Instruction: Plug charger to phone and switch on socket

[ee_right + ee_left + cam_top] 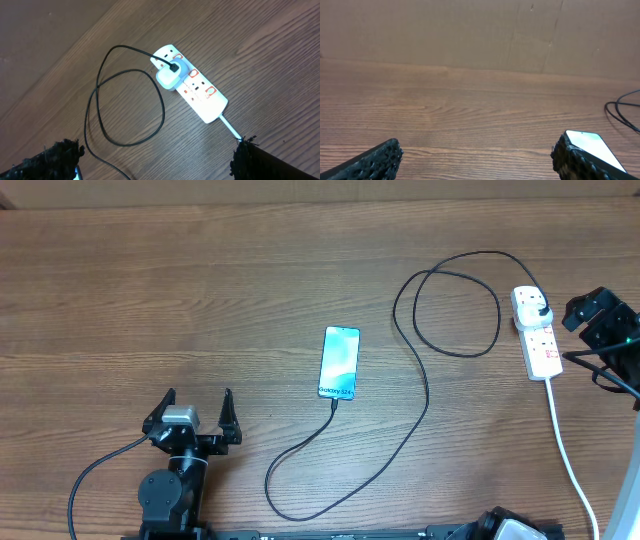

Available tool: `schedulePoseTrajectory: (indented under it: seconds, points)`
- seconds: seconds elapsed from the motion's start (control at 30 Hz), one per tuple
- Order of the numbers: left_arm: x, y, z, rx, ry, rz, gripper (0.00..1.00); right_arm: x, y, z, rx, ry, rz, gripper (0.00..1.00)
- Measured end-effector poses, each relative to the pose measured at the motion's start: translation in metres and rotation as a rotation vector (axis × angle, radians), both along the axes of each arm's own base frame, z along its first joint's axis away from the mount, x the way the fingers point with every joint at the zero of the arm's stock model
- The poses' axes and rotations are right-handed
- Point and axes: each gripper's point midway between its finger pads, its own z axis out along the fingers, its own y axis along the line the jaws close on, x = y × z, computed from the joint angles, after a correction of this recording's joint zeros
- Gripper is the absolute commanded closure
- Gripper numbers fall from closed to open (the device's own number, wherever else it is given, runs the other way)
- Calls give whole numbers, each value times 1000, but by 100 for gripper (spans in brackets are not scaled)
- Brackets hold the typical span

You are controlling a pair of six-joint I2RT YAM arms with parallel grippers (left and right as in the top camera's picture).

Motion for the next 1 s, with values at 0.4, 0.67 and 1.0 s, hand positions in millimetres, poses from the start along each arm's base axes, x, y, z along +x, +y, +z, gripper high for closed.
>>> schedulePoseTrajectory:
  seconds: [0.4,0.67,1.0]
  points:
    - [0,0,0,10,0,-1,0,0,0,0,0,0,0,0]
    - [0,2,0,9,-1,6,0,0,0,0,1,0,0,0]
    - [0,8,0,9,-1,32,1,0,0,0,0,0,0,0]
